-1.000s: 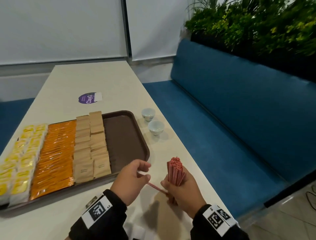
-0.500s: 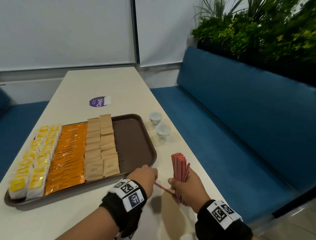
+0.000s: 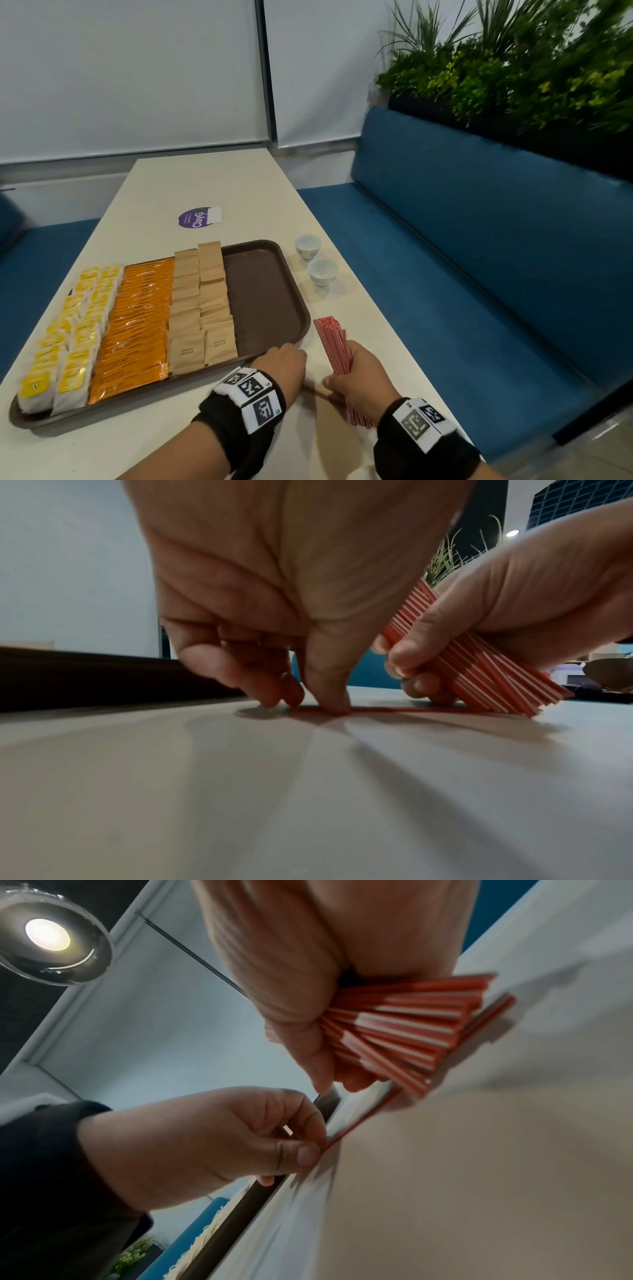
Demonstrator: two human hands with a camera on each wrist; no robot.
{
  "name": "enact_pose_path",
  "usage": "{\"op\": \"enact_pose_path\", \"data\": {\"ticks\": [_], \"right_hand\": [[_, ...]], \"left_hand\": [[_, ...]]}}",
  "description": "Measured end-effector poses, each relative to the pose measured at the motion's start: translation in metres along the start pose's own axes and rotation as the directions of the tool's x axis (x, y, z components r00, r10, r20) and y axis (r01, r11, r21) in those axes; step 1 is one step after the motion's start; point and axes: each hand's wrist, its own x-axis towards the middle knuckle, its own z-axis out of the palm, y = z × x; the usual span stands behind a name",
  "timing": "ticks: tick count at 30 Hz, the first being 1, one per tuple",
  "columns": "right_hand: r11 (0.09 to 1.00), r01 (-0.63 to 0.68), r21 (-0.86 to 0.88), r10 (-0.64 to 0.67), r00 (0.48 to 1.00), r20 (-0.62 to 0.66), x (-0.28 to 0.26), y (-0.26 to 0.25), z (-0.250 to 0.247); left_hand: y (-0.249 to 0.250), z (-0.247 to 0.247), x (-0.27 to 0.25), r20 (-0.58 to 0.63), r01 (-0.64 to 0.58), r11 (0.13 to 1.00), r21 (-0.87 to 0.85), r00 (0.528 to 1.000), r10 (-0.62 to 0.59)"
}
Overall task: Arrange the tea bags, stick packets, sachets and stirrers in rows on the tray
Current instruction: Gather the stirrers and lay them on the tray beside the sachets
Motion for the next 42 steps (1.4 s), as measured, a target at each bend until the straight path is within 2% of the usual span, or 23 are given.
{"op": "enact_pose_path", "data": {"ticks": [5, 9, 12, 15, 19, 24, 26, 29, 33, 37, 42], "right_hand": [[0.952, 0.055, -0.301, -0.064, 0.998, -0.022, -0.002, -0.004, 0.007], [0.899, 0.063, -0.433, -0.085, 0.996, -0.031, -0.002, -0.012, 0.02], [0.863, 0.027, -0.504, -0.042, 0.999, -0.02, -0.002, -0.017, 0.026], [0.847, -0.007, -0.532, 0.015, 1.0, 0.011, 0.003, -0.018, 0.028], [0.832, -0.018, -0.554, 0.053, 0.998, 0.047, 0.007, -0.017, 0.029], [0.844, -0.012, -0.537, 0.034, 0.999, 0.031, 0.004, -0.013, 0.031], [0.836, -0.018, -0.549, 0.023, 1.0, 0.002, 0.005, -0.009, 0.028], [0.829, -0.013, -0.559, 0.017, 1.0, 0.003, 0.007, -0.006, 0.021], [0.819, -0.015, -0.573, 0.036, 0.999, 0.024, 0.008, -0.007, 0.015], [0.78, -0.004, -0.626, 0.034, 0.999, 0.035, 0.007, -0.007, 0.016], [0.732, 0.019, -0.681, 0.02, 0.999, 0.05, 0.011, -0.007, 0.017]], "left_hand": [[-0.014, -0.005, 0.002, 0.035, 0.075, 0.992, -0.106, 0.997, -0.072], [-0.016, -0.005, 0.004, 0.055, 0.148, 0.972, -0.183, 0.989, -0.14], [-0.02, -0.002, 0.001, 0.081, 0.203, 0.932, -0.302, 0.979, -0.187], [-0.023, 0.007, -0.002, 0.082, 0.199, 0.867, -0.458, 0.98, -0.181], [-0.02, 0.013, -0.005, 0.071, 0.196, 0.802, -0.564, 0.979, -0.19], [-0.016, 0.018, -0.007, -0.045, 0.164, 0.808, -0.565, 0.972, -0.229], [-0.016, 0.017, -0.008, -0.047, 0.138, 0.807, -0.574, 0.978, -0.201], [-0.015, 0.015, -0.008, 0.027, 0.146, 0.765, -0.627, 0.986, -0.166], [-0.014, 0.012, -0.01, 0.017, 0.102, 0.751, -0.652, 0.993, -0.12], [-0.017, 0.015, -0.016, 0.01, -0.024, 0.707, -0.707, 0.999, 0.044], [-0.01, 0.02, -0.014, -0.029, 0.056, 0.768, -0.638, 0.995, -0.096]]}}
